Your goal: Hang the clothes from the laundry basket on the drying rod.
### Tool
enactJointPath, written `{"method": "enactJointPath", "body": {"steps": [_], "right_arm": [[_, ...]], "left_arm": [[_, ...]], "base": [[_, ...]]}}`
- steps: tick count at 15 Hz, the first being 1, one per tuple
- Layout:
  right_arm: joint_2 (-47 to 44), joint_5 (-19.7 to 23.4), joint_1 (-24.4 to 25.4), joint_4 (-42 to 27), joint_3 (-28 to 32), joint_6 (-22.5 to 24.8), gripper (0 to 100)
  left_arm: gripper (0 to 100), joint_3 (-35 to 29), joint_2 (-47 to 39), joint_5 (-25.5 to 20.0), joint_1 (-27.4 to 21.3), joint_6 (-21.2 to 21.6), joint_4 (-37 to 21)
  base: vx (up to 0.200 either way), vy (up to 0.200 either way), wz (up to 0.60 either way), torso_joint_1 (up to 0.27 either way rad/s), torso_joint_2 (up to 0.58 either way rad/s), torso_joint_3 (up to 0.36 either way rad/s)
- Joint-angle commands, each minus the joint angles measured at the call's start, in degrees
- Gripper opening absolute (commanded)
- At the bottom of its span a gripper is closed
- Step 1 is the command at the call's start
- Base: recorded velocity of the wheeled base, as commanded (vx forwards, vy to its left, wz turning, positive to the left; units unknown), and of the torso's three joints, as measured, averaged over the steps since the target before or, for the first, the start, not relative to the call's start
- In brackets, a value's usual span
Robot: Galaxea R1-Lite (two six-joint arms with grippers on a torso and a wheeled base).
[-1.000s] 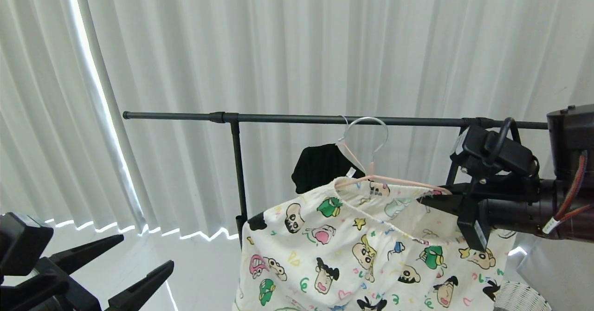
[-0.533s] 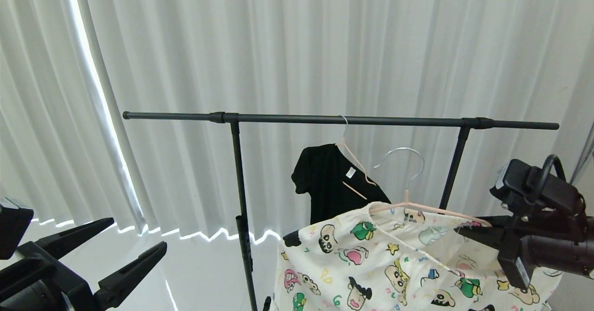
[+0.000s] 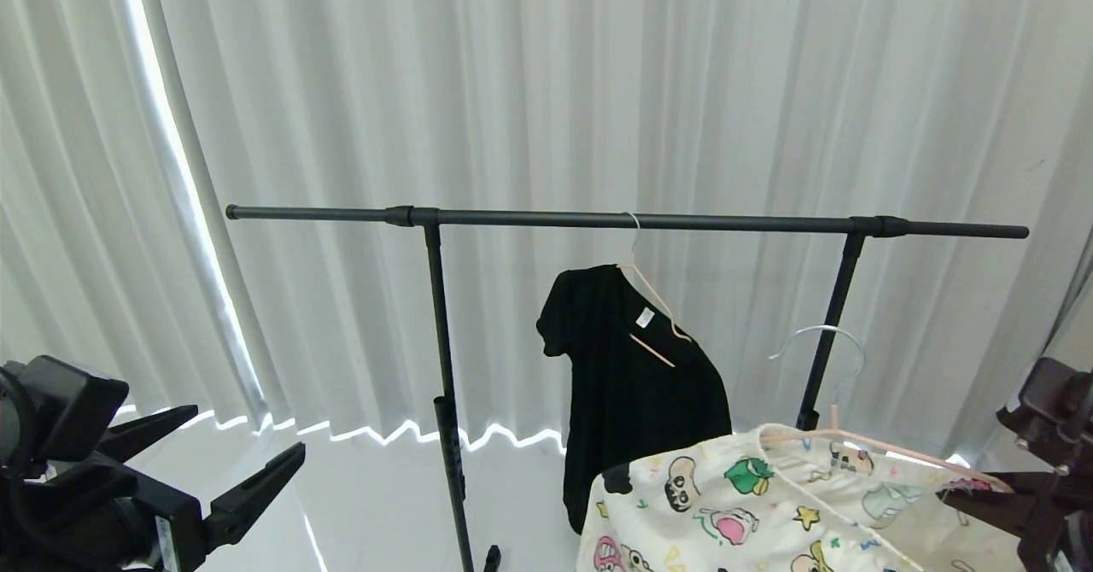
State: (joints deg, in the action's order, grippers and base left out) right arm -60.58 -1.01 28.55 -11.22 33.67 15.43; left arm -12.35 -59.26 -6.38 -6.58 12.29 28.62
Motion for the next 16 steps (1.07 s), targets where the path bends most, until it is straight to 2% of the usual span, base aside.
{"method": "enactJointPath", "body": {"steps": [1, 2, 7, 10, 12, 16], "right_arm": [[4.8, -0.2, -4.1, -2.3, -0.2, -0.5, 0], [6.7, -0.3, -7.2, -3.4, -0.4, -0.8, 0], [11.4, -0.7, -20.0, -11.4, -0.3, -0.8, 0], [9.3, -4.3, -25.5, -11.6, -0.1, -1.0, 0], [6.1, -4.4, -27.1, -9.6, -0.1, -2.0, 0], [-3.6, -5.0, -27.1, 3.3, 0.1, -4.4, 0]], "left_arm": [[100, 0.1, -1.6, 1.1, 0.0, -0.1, 0.0], [100, 0.6, -1.6, 2.3, 0.0, -0.1, 0.0], [100, 0.6, -1.5, 2.3, 0.0, -0.1, 0.0], [100, 0.9, -1.6, 2.3, 0.0, -0.1, 0.0], [100, 1.2, -1.6, 2.3, 0.0, 0.0, 0.0], [100, 1.1, -2.4, 2.3, 0.0, 1.8, 0.0]], "base": [[0.000, 0.000, 0.00, 0.000, 0.00, 0.000], [0.000, 0.000, 0.00, 0.000, 0.00, 0.000], [0.000, 0.000, 0.00, 0.000, 0.00, 0.000], [0.000, 0.000, 0.00, 0.000, 0.00, 0.000], [0.000, 0.000, 0.00, 0.000, 0.00, 0.000], [0.000, 0.000, 0.00, 0.000, 0.00, 0.000]]}}
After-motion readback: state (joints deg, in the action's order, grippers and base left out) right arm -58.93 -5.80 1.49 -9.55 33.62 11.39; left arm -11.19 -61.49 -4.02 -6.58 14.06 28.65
